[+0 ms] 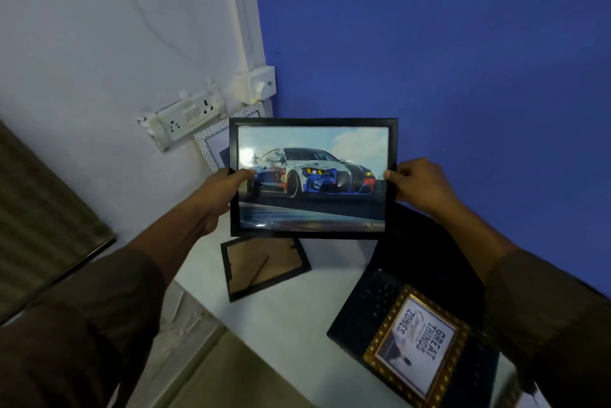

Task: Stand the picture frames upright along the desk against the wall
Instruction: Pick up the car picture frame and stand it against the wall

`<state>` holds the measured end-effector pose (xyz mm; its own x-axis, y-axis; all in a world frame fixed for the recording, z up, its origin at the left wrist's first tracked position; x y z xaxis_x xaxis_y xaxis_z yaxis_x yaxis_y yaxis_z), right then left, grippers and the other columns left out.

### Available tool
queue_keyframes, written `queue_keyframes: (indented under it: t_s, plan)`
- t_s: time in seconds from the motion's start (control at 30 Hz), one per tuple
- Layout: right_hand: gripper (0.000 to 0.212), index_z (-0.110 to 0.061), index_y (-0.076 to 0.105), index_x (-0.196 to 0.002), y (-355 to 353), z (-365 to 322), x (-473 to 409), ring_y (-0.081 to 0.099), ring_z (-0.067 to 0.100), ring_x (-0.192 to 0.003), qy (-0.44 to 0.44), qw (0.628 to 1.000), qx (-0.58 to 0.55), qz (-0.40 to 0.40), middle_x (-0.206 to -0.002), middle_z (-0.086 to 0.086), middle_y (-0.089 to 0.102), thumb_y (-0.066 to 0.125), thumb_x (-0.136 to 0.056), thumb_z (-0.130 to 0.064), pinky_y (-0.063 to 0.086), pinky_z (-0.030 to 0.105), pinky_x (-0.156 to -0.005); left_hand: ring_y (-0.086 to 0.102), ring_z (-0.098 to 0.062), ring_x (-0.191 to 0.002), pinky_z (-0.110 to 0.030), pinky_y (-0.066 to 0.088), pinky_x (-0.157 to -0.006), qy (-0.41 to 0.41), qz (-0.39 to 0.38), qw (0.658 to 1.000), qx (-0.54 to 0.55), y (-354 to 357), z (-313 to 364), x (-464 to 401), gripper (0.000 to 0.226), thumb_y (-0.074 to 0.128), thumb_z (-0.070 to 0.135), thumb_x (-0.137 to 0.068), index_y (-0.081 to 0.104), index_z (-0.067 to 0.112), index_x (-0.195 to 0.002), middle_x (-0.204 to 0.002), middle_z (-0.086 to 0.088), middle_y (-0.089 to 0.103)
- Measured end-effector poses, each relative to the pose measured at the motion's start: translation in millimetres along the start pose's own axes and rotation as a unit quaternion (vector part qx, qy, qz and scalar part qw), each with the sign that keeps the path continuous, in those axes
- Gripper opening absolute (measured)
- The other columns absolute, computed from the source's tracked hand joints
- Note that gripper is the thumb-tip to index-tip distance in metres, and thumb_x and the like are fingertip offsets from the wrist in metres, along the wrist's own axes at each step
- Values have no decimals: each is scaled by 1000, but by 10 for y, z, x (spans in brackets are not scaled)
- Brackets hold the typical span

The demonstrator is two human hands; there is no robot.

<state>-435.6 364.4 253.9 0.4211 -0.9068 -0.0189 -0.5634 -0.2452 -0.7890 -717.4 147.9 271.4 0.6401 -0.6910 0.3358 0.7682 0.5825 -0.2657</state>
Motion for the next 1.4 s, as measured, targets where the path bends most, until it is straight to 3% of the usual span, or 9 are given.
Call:
queue_keyframes:
  t_s: [0.17,0.33,0.47,0.7,0.8,1.0,1.1,1.2,1.4]
  plan:
    - [44,-4,70,-78,-57,-63,-487,72,33,-78,29,999,-29,29,-79,16,75,67,-89,-46,60,46,-81,49,-27,-131,-51,30,-116,29,-30,999,-1,82,342,-514,58,61,45,-91,49,22,-143,-144,-3,56]
    - [40,-8,72,-100,-59,-102,-843,70,35,-95,60,997,-33,48,-95,14,75,67,-91,-46,56,40,-85,48,-19,-119,-32,31,-101,47,-63,997,0,274,564,-1093,48,54,35,-99,46,22,-144,-133,1,54]
    - [47,-2,64,-124,118,-10,-1146,62,37,-115,129,990,-37,49,-119,17,69,65,-94,-39,48,38,-92,49,-16,-116,-29,31,-94,41,-110,993,-6,557,615,-1788,50,56,33,-99,43,21,-147,-135,3,54]
    - [55,-5,61,-122,558,456,-1559,59,36,-117,285,956,-58,44,-126,17,65,68,-90,-48,48,36,-88,53,-14,-92,-26,40,-84,17,-198,978,-60,1168,436,-2884,41,58,26,-99,49,19,-138,-117,0,57]
    - [59,-4,57,-123,761,663,-1653,58,33,-108,348,933,-86,37,-117,13,62,69,-88,-50,49,37,-85,53,-19,-111,-29,38,-90,13,-241,968,-73,1448,298,-3256,40,60,23,-98,50,23,-137,-119,4,59]
    - [59,-11,55,-124,1121,1000,-1866,60,30,-109,421,897,-135,9,-115,7,60,75,-82,-47,49,36,-86,53,-21,-118,-33,41,-93,-18,-294,950,-107,1755,-68,-3782,51,61,25,-97,45,23,-145,-133,0,56]
    - [68,-16,65,-122,1266,1285,-1956,64,27,-107,429,888,-167,-11,-117,4,70,79,-66,-52,53,40,-96,51,-21,-122,-37,41,-101,-15,-306,941,-147,1812,-177,-3944,59,62,27,-96,38,23,-150,-138,1,52]
    - [82,-17,68,-121,1459,1613,-2058,67,27,-107,431,880,-200,-12,-119,6,73,78,-50,-56,53,47,-100,50,-29,-132,-47,40,-111,-1,-307,933,-189,1839,-294,-4131,79,65,46,-81,37,26,-151,-148,-4,51]
    - [56,-12,64,-129,1386,1236,-2062,63,32,-113,432,883,-184,4,-125,11,69,78,-81,-37,50,50,-102,53,-24,-132,-51,42,-110,14,-304,932,-196,1905,-654,-4456,91,64,65,-68,32,42,-150,-146,5,55]
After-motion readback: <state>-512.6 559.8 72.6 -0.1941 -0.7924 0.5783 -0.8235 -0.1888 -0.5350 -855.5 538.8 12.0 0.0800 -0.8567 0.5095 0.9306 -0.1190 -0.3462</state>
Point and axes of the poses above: each hand's wrist, its own x-axis away from the middle knuckle, its own y-axis out of the palm, z = x × y, the point moved 1 cm from there along -x, towards the middle knuckle
